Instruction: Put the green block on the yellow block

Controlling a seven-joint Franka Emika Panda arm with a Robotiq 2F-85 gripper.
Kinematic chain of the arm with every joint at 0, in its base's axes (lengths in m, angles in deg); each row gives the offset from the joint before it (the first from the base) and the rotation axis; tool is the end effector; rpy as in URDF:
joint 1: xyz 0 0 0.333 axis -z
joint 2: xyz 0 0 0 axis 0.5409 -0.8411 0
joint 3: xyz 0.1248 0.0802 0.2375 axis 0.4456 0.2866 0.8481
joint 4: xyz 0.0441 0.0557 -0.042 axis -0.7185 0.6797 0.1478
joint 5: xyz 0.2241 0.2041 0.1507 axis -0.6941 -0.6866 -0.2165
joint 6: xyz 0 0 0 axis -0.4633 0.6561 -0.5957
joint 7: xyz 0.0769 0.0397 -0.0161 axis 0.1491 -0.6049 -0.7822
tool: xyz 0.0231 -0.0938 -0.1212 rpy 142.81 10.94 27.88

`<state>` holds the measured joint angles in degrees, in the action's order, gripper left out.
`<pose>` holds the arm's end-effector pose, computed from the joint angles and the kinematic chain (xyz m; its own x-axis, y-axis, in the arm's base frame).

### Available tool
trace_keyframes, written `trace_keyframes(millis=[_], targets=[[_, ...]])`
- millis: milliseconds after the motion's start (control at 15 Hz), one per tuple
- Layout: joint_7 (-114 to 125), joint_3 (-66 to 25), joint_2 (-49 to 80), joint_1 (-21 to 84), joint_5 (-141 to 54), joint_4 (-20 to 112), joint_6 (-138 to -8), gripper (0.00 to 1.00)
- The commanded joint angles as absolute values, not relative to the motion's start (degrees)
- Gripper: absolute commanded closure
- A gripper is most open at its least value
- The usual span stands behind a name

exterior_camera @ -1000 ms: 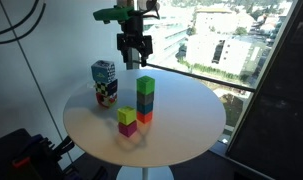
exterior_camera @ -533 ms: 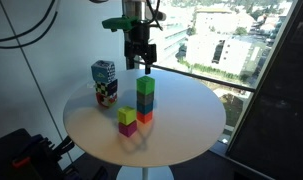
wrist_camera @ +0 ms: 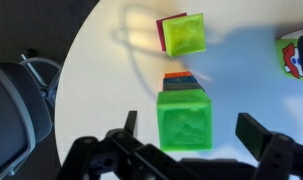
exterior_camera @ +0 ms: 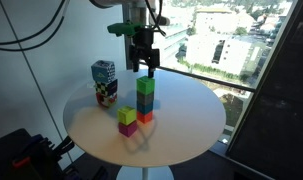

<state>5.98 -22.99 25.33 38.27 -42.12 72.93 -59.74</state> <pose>0.4899 -0.1135 0.3140 0.9606 -0.2656 -0.0812 -0.2593 -0.9624 0.0807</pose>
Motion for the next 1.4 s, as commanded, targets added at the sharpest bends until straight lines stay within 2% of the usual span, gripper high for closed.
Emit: trace_keyframes(millis=[0, 1000, 1067, 1133, 1333], targets=[[6.9, -23.1, 23.5, 38.5, -41.8, 71.0, -60.7, 0.00], [5.7, -22.8, 20.6, 38.3, -42.4, 71.6, -65.1, 0.00], [5.8, -22.8, 20.6, 38.3, -42.1, 71.8, -65.5, 0.25], [5.5, -22.8, 20.7, 38.3, -42.2, 71.9, -65.5, 0.26], [5.4, -22.8, 21.1, 38.3, -42.1, 71.9, -65.3, 0.51]])
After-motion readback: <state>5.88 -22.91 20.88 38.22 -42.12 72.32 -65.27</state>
